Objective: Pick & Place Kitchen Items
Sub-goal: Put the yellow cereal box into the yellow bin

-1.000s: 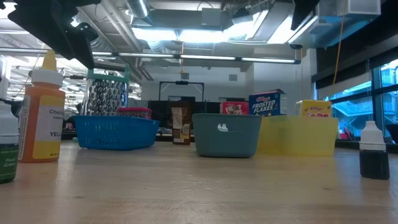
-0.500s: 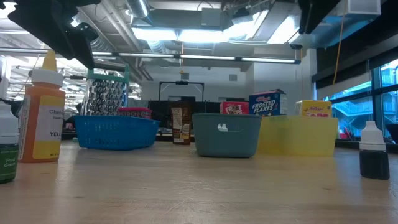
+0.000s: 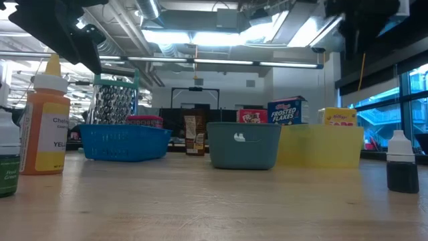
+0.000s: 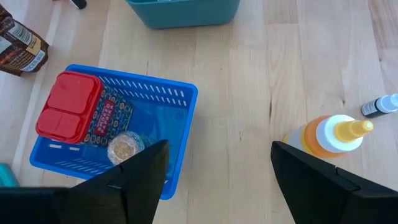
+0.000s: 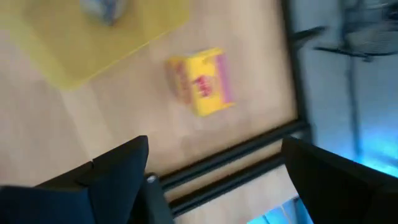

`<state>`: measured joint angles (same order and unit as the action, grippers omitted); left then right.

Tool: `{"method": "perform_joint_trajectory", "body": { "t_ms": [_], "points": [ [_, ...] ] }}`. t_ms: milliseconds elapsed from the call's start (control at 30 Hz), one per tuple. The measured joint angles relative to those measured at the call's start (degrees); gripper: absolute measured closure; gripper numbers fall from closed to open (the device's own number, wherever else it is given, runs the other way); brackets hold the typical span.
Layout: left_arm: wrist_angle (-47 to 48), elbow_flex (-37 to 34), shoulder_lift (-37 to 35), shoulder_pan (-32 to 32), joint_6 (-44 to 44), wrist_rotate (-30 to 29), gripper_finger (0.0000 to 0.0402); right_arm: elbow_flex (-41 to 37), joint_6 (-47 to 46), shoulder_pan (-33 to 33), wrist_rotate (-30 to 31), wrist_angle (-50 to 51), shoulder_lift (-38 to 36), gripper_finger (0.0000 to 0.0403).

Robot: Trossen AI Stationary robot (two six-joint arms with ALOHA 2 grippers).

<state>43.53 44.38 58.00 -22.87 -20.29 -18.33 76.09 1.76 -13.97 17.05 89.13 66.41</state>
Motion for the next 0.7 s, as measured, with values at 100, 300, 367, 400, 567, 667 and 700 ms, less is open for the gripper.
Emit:
{"method": "perform_joint_trajectory", "body": {
  "t_ms": [100,300,367,400,567,667,700],
  "points": [
    [0.0,0.0,0.0,0.0,0.0,-0.2,0.0123,-3.4,3.6,-1.7,-4.7,-3.2,0.0,0.0031],
    [0.0,0.0,0.0,0.0,0.1,-0.2,0.0123,-8.2,11.6,-6.3,-6.8,-10.9,0.0,0.0031],
    [0.0,0.0,0.0,0.0,0.0,-0.2,0.0123,-8.9,12.6,-8.3,-7.0,-12.2,0.0,0.0031],
    [0.0,0.0,0.0,0.0,0.0,-0.2,0.0123,-9.3,12.7,-9.2,-7.5,-12.5,0.0,0.0031],
    [0.0,0.0,0.0,0.0,1.1,-0.2,0.0123,-11.0,16.3,-13.8,-14.1,-14.3,0.0,0.0031],
    [0.0,0.0,0.0,0.0,1.1,-0.2,0.0123,-12.4,17.5,-16.2,-14.5,-16.8,0.0,0.0031],
    [0.0,0.0,0.0,0.0,1.1,-0.2,0.0123,-12.8,17.8,-16.9,-14.6,-17.6,0.1,0.0031]
  ]
}}
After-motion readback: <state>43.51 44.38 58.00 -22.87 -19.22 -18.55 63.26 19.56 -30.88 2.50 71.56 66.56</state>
